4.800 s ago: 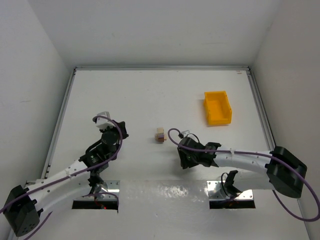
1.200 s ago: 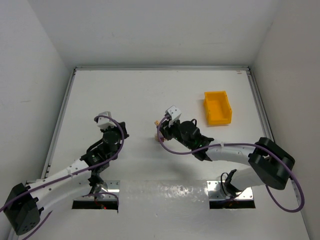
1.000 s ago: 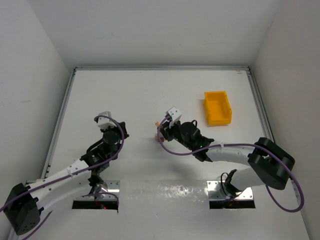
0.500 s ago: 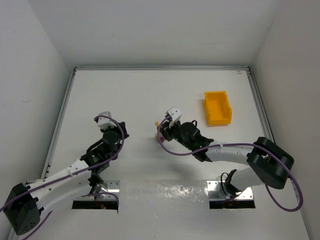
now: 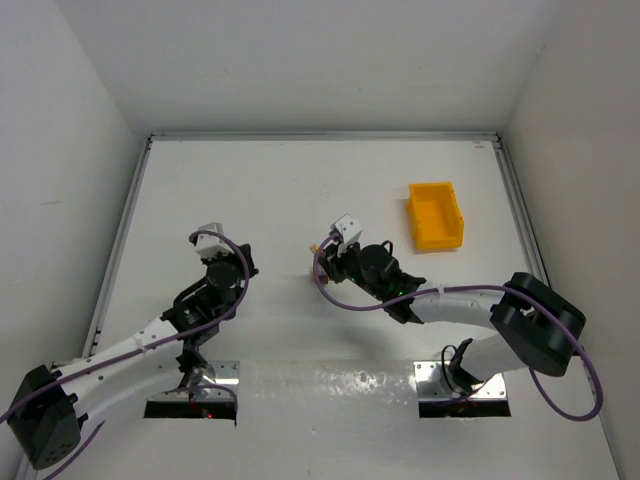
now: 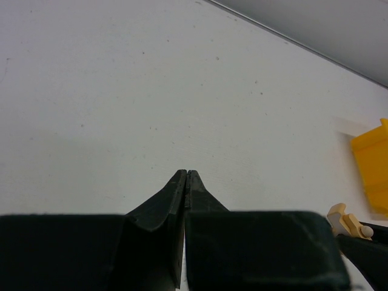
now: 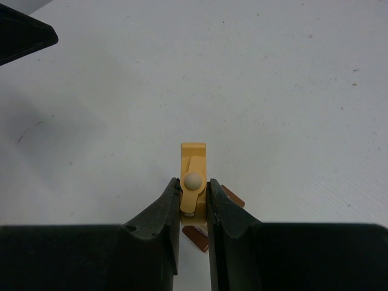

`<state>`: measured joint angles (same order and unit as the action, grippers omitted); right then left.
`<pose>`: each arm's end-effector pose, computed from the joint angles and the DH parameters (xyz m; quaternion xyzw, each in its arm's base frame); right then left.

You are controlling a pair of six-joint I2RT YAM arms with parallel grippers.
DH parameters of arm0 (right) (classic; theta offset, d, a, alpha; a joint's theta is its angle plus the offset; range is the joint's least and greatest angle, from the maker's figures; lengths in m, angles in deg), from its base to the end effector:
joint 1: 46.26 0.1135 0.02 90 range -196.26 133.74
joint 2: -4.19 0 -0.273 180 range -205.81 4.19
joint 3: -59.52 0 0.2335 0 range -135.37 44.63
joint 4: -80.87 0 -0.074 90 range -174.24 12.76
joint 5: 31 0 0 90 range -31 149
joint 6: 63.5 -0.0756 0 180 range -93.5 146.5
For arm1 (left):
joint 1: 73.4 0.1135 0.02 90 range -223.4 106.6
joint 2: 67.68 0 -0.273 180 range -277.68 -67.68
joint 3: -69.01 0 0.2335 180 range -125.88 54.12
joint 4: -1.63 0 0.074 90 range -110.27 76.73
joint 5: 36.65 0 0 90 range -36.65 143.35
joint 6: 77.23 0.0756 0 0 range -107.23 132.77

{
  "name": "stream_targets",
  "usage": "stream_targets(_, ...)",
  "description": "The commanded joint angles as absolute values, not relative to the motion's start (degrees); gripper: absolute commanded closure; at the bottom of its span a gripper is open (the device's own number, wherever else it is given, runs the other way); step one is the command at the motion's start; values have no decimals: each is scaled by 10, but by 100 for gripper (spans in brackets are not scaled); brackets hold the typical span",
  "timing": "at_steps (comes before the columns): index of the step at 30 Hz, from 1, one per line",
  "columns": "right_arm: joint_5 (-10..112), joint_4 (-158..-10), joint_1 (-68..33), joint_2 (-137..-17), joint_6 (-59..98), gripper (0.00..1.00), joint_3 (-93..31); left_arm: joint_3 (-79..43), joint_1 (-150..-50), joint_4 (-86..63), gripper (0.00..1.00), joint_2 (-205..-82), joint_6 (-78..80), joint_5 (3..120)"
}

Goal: Build the wood block tower

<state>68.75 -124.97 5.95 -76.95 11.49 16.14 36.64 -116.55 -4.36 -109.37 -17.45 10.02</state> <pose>0.1988 0.2354 0.2096 -0.1961 0.7505 0.2924 0.5592 0.1602 -0.0791 0.2232 -0.1393 0.7594 -0.1014 0.6274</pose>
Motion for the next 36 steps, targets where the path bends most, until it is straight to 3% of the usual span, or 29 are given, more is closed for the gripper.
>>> stream_targets(1, 687, -1283, 59, -777, 114, 83, 161, 347, -1173, -18, 100, -1094, -169, 95)
stream_targets(36, 693, -1282, 59, -787, 114, 73, 159, 346, -1173, -14, 100, -1104, -168, 97)
